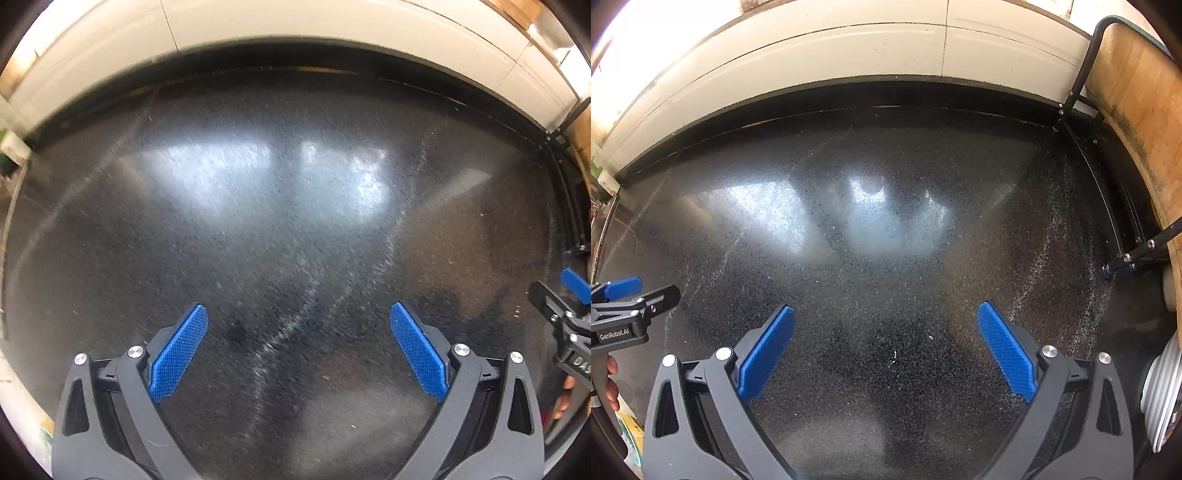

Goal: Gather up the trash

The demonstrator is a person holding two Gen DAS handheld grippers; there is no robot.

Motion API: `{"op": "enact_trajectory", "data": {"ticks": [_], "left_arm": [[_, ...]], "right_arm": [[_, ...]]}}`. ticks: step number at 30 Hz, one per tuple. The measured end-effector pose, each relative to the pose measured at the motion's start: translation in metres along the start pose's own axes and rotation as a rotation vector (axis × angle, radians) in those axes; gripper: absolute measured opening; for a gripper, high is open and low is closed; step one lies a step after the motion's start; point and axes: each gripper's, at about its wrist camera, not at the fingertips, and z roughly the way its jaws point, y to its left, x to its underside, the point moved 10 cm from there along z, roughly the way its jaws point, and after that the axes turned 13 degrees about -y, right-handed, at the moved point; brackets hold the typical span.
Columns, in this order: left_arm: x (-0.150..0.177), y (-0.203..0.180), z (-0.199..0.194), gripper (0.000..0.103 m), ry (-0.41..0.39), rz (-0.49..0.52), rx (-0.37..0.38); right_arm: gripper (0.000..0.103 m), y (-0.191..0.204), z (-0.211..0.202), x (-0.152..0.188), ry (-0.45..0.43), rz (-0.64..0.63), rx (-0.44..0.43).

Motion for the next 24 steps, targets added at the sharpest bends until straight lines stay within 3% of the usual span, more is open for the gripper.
{"op": "enact_trajectory", "data": {"ticks": [3, 24], "left_arm": [[0.000, 0.005, 0.003, 0.096, -0.002, 0.030, -0.064], [0.017, 0.001, 0.004, 0.096, 0.037, -0.025, -0.018]], "right_arm": [[0.096, 0.005, -0.002, 0.001, -0.001, -0.020, 0.000], [0.096, 0.008, -0.012, 0.013, -0.006, -0.071, 0.015]]}}
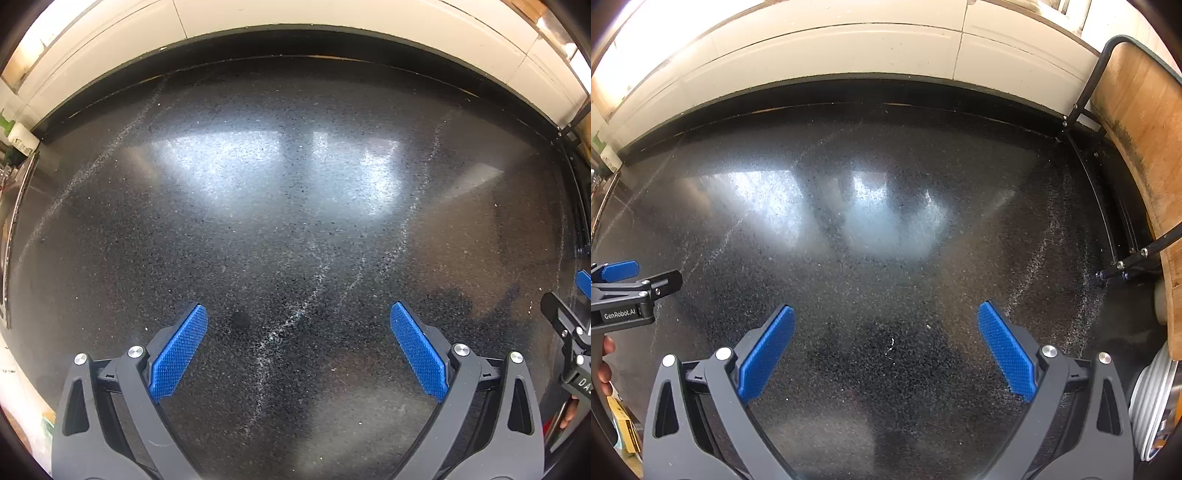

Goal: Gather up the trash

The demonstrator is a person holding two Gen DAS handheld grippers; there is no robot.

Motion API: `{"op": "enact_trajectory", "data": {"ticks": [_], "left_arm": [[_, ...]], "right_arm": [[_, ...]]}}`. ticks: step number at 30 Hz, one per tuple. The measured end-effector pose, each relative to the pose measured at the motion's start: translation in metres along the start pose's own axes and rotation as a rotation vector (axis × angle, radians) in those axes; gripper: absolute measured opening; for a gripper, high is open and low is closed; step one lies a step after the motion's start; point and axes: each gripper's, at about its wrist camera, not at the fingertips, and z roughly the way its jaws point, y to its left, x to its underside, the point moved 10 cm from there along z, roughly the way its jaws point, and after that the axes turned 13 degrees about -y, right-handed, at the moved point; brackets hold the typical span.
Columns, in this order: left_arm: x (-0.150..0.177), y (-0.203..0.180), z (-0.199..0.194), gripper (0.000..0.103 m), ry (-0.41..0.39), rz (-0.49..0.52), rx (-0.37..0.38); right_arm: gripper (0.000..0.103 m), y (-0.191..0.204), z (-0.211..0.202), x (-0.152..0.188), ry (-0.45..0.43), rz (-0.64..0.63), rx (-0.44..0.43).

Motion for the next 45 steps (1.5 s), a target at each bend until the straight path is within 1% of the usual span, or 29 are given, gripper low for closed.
{"op": "enact_trajectory", "data": {"ticks": [2, 8, 21, 45], "left_arm": [[0.000, 0.000, 0.000, 0.096, 0.001, -0.003, -0.003], [0.009, -0.011, -0.003, 0.096, 0.033, -0.001, 0.034], [0.015, -0.009, -0.016, 0.096, 0.018, 0.003, -0.004], [0.015, -0.008, -0.016, 0.096, 0.028, 0.016, -0.004]], "right_arm": [[0.096, 0.000, -0.001, 0.001, -0.001, -0.004, -0.001], [0.096, -0.003, -0.004, 0.003, -0.003, 0.002, -0.002], [0.096, -0.003, -0.006, 0.004, -0.002, -0.010, -0.017], [0.096, -0.005, 0.002, 0.001, 0.011, 0.002, -0.040]]}}
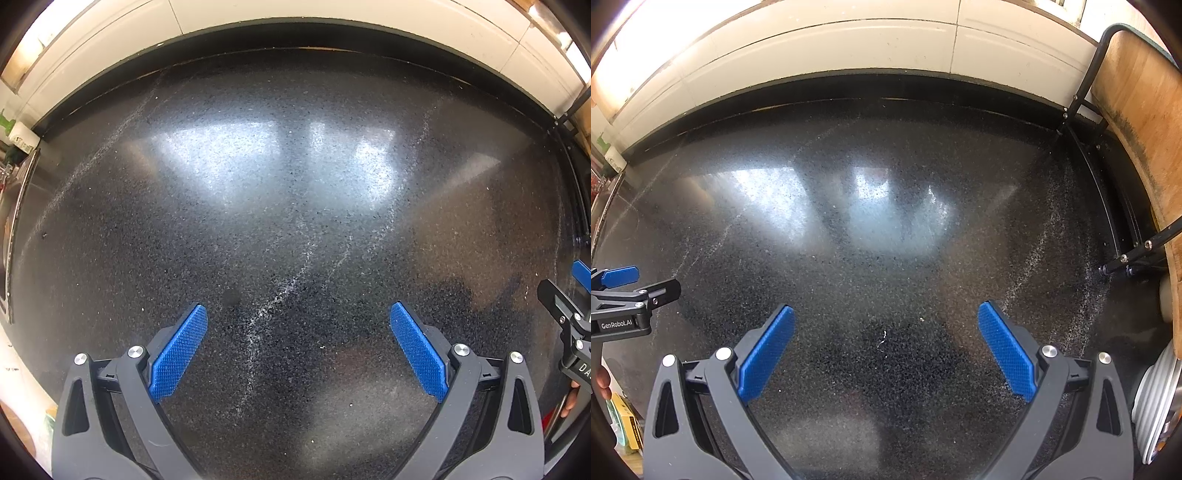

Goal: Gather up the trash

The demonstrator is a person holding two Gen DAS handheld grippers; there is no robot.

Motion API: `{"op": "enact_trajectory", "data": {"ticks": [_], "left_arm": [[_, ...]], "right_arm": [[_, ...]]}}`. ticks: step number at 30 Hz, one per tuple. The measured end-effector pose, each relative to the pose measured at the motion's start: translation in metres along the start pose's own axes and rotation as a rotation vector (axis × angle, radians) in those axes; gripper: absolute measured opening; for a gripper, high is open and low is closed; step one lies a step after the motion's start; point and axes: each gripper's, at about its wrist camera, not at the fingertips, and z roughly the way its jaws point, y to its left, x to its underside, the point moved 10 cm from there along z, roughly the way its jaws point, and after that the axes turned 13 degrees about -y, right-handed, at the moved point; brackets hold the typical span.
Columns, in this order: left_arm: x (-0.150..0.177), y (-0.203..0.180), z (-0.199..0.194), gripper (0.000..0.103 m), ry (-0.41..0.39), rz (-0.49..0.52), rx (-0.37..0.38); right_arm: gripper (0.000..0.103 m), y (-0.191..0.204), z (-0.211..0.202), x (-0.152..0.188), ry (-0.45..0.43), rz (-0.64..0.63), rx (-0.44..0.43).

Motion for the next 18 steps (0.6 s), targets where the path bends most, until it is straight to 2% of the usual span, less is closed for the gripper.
{"op": "enact_trajectory", "data": {"ticks": [4, 10, 15, 18], "left_arm": [[0.000, -0.004, 0.002, 0.096, 0.011, -0.001, 0.020], [-0.005, -0.006, 0.000, 0.096, -0.027, 0.038, -0.020], [-0.011, -0.014, -0.004, 0.096, -0.059, 0.042, -0.005], [-0.012, -0.018, -0.003, 0.096, -0.050, 0.036, 0.020]], "right_arm": [[0.096, 0.000, 0.003, 0.000, 0.003, 0.001, -0.003], [0.096, -0.001, 0.005, 0.001, 0.006, 0.002, -0.004], [0.096, -0.004, 0.007, 0.003, 0.008, 0.004, -0.002], [0.096, -0.006, 0.007, 0.003, 0.007, 0.006, -0.002]]}}
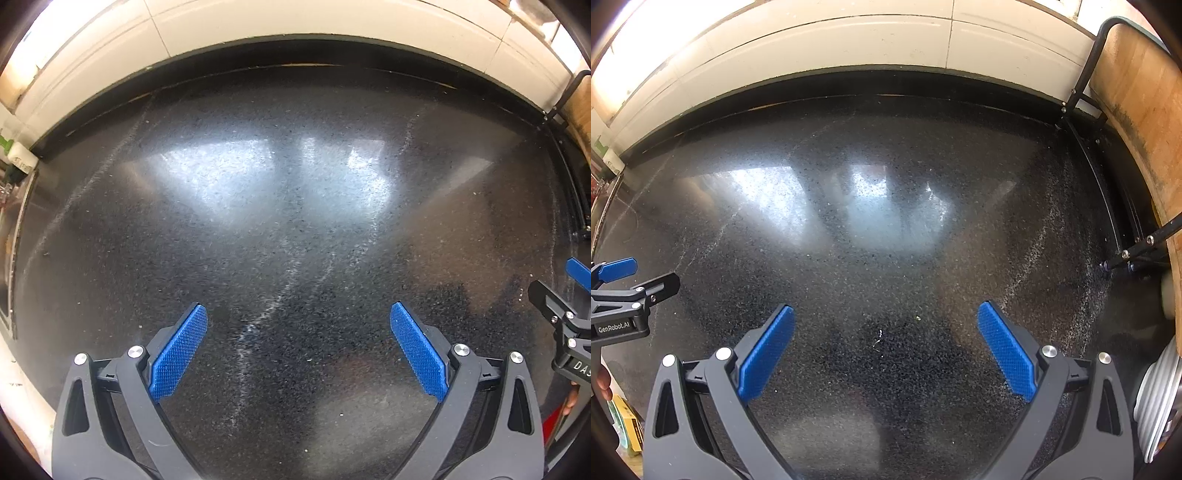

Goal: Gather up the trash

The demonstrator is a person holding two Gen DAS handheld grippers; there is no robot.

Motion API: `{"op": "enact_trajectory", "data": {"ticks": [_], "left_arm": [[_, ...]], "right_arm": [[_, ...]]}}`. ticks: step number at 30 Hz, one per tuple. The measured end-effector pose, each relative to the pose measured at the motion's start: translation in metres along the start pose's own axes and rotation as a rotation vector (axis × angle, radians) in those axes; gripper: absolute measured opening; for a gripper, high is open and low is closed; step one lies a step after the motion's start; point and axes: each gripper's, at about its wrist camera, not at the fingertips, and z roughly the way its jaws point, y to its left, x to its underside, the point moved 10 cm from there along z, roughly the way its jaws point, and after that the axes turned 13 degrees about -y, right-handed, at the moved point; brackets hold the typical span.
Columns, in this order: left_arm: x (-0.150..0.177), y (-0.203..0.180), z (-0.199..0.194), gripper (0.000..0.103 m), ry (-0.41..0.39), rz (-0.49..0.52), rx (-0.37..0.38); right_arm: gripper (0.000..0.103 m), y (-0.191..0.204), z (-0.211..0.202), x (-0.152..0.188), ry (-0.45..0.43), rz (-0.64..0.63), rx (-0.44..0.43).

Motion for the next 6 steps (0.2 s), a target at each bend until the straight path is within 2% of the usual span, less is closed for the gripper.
{"op": "enact_trajectory", "data": {"ticks": [6], "left_arm": [[0.0044, 0.0072, 0.0038, 0.096, 0.023, -0.059, 0.010]], "right_arm": [[0.096, -0.0009, 0.0007, -0.0003, 0.000, -0.001, 0.000]]}}
